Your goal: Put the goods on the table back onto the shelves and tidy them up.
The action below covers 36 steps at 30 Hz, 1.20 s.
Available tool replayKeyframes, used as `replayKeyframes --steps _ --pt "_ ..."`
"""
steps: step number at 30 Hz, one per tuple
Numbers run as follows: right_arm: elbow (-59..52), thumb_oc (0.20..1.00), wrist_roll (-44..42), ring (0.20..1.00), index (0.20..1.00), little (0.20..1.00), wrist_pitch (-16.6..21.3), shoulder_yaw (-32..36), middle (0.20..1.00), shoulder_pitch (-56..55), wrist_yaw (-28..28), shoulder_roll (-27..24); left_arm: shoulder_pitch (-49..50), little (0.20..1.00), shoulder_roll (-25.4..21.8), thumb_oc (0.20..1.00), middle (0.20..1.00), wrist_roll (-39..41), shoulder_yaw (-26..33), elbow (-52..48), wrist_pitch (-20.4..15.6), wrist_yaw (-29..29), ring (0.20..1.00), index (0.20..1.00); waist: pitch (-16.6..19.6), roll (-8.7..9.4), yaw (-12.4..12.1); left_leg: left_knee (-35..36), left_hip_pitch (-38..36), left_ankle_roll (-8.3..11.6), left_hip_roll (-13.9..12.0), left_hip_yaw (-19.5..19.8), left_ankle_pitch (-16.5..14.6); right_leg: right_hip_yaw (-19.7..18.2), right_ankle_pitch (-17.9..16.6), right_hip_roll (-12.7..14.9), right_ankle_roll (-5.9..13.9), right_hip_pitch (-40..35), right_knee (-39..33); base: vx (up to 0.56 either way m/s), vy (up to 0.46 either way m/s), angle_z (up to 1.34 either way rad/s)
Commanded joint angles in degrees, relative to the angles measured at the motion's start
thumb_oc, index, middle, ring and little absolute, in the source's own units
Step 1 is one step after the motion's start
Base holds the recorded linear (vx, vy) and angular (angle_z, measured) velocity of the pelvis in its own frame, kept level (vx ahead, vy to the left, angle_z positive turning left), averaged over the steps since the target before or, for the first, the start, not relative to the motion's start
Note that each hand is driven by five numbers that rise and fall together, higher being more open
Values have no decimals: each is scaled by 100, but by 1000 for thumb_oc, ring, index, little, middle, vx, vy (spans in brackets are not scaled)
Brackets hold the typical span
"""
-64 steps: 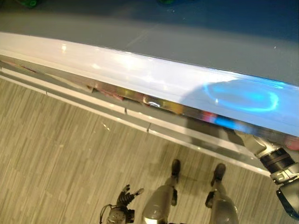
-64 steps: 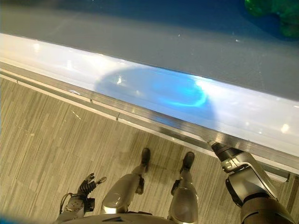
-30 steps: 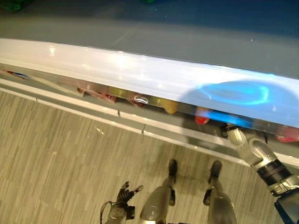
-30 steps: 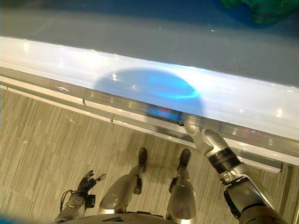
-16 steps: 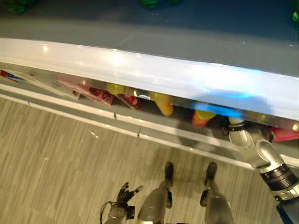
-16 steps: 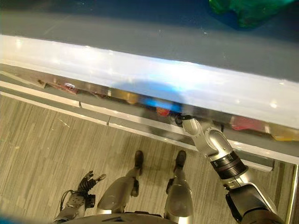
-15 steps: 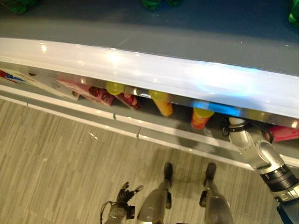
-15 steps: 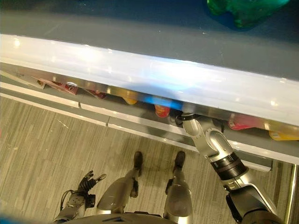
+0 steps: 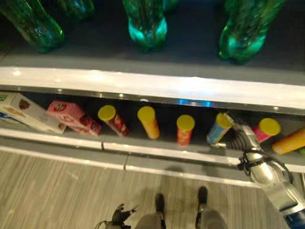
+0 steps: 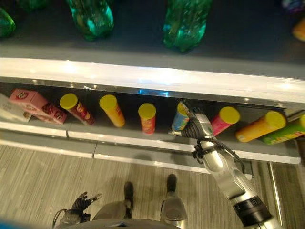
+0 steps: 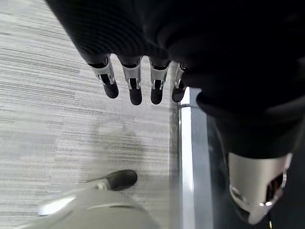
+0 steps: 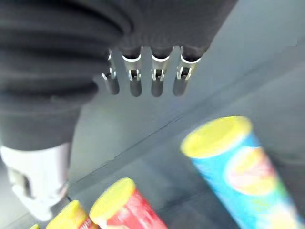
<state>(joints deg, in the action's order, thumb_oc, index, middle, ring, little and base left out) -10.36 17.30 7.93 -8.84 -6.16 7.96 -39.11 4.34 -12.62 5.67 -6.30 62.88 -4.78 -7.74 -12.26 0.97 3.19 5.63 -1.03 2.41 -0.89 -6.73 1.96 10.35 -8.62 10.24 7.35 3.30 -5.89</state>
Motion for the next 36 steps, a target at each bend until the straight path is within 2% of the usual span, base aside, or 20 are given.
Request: replayKeyframes --steps 1,3,5,7,9,10,11,14,16,18,21,23,26,28,29,31,32,34,35,36 --pt "-452 1000 -773 1000 1000 1000 428 130 1000 344 -561 -423 -201 1000 -328 1000 1000 -390 -34 215 -77 208 1000 1000 58 20 17 -63 -33 102 -94 -194 -499 -131 359 745 667 41 504 -5 59 -30" --pt "-477 1000 -1008 1000 1000 1000 431 169 1000 252 -726 -487 -284 1000 -395 1000 1000 -411 -2 231 -78 257 1000 1000 38 60 122 -63 -68 81 -95 -264 -508 -277 320 732 676 169 635 -51 63 -43" --pt "-432 1000 -1518 1000 1000 1000 450 177 1000 173 -966 -429 -471 1000 -510 1000 1000 -457 -57 202 -94 302 1000 1000 -91 143 291 -63 -104 66 -143 -500 -504 -488 49 663 730 438 728 -101 35 -54" --pt "-389 1000 -1628 1000 1000 1000 433 210 1000 110 -1027 -393 -508 1000 -545 1000 1000 -457 -59 153 -98 328 1000 1000 -116 154 303 -63 -111 68 -170 -589 -496 -506 -4 634 733 499 725 -76 -21 -64" --pt "24 1000 -1818 1000 1000 1000 338 250 1000 -134 -1126 -212 -577 1000 -590 1000 1000 -384 -74 -69 -90 368 1000 1000 -167 108 332 -63 -128 85 -356 -870 -465 -116 100 683 672 507 824 -113 -75 -69" --pt "26 1000 -1818 1000 1000 1000 340 249 1000 -130 -1126 -209 -578 1000 -593 1000 1000 -383 -73 -69 -89 368 1000 1000 -153 115 331 -63 -106 82 -349 -873 -452 -120 87 689 671 527 818 -106 -98 -78" --pt "462 1000 -1425 1000 1000 1000 282 301 1000 -214 -893 -34 -536 1000 -574 1000 1000 -300 -48 -275 -90 372 1000 1000 -141 53 292 -76 -98 112 -526 -1115 -413 324 226 879 581 370 927 -70 -66 -94" --pt "960 1000 -1241 1000 1000 1000 200 437 1000 -347 -704 250 -503 1000 -535 1000 1000 -215 -21 -312 -89 309 1000 1000 -52 48 253 -122 -131 205 -690 -1324 -471 553 165 1128 670 151 934 -31 -136 -78" --pt "1570 1000 -1061 1000 1000 1000 31 457 1000 -504 -583 544 -420 1000 -515 1000 1000 -107 70 -369 -58 305 1000 1000 117 122 127 -244 -87 336 -911 -1678 -437 1010 -311 1489 765 -39 720 -15 -316 -91" --pt "1878 1000 -1094 1000 1000 1000 -21 436 1000 -533 -541 671 -403 1000 -528 1000 1000 -85 100 -356 -58 297 1000 1000 149 139 94 -293 -83 401 -1022 -1806 -407 1187 -520 1583 765 -35 686 -37 -289 -103" --pt "2354 1000 -961 1000 1000 1000 -107 526 1000 -657 -334 957 -371 1000 -564 1000 1000 -64 217 -289 -32 283 1000 1000 229 201 64 -465 -83 573 -1283 -2137 -324 1560 -535 1610 765 -182 543 -4 -330 -67" --pt "2708 1000 -1086 1000 1000 1000 -145 574 1000 -724 -255 1179 -383 1000 -555 1000 1000 -43 263 -225 -17 251 1000 1000 259 220 64 -499 -171 717 -1485 -2338 -224 1651 -299 1480 765 -148 568 34 -363 -92" --pt "3400 1000 -1164 1000 1000 1000 -209 504 1000 -762 -163 1324 -377 1000 -546 1000 1000 -47 312 -143 -35 241 1000 1000 287 111 170 -574 -292 983 -1969 -2434 71 1591 333 993 673 -239 454 59 -448 -67" --pt "3849 1000 -1345 1000 1000 1000 -245 512 1000 -773 -124 1360 -379 1000 -505 1000 1000 67 264 -208 -60 304 1000 1000 261 -40 274 -655 -332 1146 -2371 -2459 474 1447 707 511 437 -238 481 78 -522 -25" --pt "4290 1000 -1496 1000 1000 1000 -250 503 1000 -814 -93 1367 -368 1000 -465 1000 1000 68 194 -256 -46 356 1000 1000 211 -174 356 -821 -409 1239 -2728 -2468 1053 1375 958 66 211 -367 393 99 -555 -47" --pt "4617 1000 -1743 1000 1000 1000 -267 513 1000 -828 -112 1415 -388 1000 -407 1000 1000 137 161 -294 -11 339 1000 1000 157 -208 378 -1084 -421 1259 -2938 -2437 1469 1308 1076 -219 38 -544 231 83 -421 -48" --pt "4884 1000 -1880 1000 1000 1000 -303 501 1000 -760 -120 1446 -413 1000 -375 1000 1000 199 164 -271 -11 336 1000 1000 130 -196 370 -1203 -415 1237 -2924 -2321 1528 1240 1100 -318 -19 -607 145 90 -402 -44" --pt "5456 1000 -1997 1000 1000 1000 -378 281 1000 -468 -196 1467 -429 1000 -290 1000 1000 329 72 -270 -100 325 1000 1000 70 -17 124 -1565 -47 798 -2159 -944 836 779 1184 -482 -123 -572 122 98 -346 -74" --pt "5473 1000 -1999 1000 1000 1000 -370 277 1000 -455 -195 1472 -433 1000 -295 1000 1000 330 72 -268 -103 324 1000 1000 71 -7 135 -1616 -14 780 -2148 -928 794 788 1189 -464 -112 -568 126 13 -160 -119" --pt "5594 1000 -2006 1000 1000 1000 -369 228 1000 -356 -196 1492 -450 1000 -279 1000 1000 353 42 -280 -114 327 1000 1000 73 75 87 -1633 142 581 -1884 -675 585 670 1126 -467 -158 -503 135 25 -139 -126"
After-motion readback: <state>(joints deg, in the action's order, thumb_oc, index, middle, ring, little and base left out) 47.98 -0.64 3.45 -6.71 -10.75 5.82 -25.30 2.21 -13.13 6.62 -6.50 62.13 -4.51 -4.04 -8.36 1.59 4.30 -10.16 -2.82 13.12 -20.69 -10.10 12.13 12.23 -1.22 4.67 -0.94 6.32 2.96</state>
